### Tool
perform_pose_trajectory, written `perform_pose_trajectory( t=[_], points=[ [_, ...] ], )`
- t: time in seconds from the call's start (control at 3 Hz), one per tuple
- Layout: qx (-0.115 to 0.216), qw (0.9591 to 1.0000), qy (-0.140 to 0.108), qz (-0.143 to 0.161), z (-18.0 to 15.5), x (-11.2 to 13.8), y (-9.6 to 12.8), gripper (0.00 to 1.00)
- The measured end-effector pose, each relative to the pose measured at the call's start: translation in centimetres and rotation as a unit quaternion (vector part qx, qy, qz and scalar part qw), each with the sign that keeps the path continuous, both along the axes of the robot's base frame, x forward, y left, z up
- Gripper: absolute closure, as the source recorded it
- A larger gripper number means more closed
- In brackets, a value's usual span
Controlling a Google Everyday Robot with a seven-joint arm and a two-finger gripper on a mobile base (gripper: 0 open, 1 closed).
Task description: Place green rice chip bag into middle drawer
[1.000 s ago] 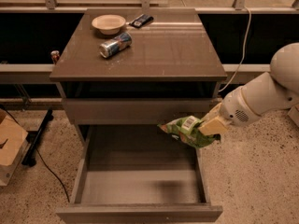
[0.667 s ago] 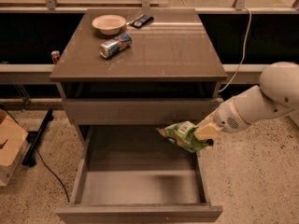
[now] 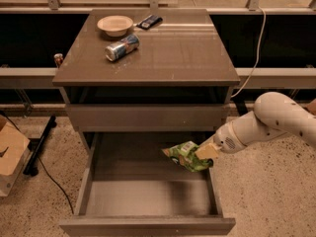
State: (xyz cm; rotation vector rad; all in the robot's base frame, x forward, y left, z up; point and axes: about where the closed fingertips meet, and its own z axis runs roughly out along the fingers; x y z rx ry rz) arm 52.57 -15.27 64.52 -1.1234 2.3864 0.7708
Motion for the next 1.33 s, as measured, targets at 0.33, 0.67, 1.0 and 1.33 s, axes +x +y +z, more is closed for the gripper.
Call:
perform_pose_trajectory(
  t=[0.33, 0.67, 1.0, 1.33],
  points=[
    [0.0, 1.0, 0.0, 0.0, 0.0, 0.0, 0.0, 1.0],
    [-0.002, 0.9998, 0.021, -0.004, -2.2, -0.7, 0.3, 1.0],
    [0.003, 0.9989, 0.045, -0.016, -4.9, -1.7, 0.5, 1.0],
    [0.013, 0.9981, 0.057, -0.02, -7.7, -1.7, 1.3, 0.92]
  ],
)
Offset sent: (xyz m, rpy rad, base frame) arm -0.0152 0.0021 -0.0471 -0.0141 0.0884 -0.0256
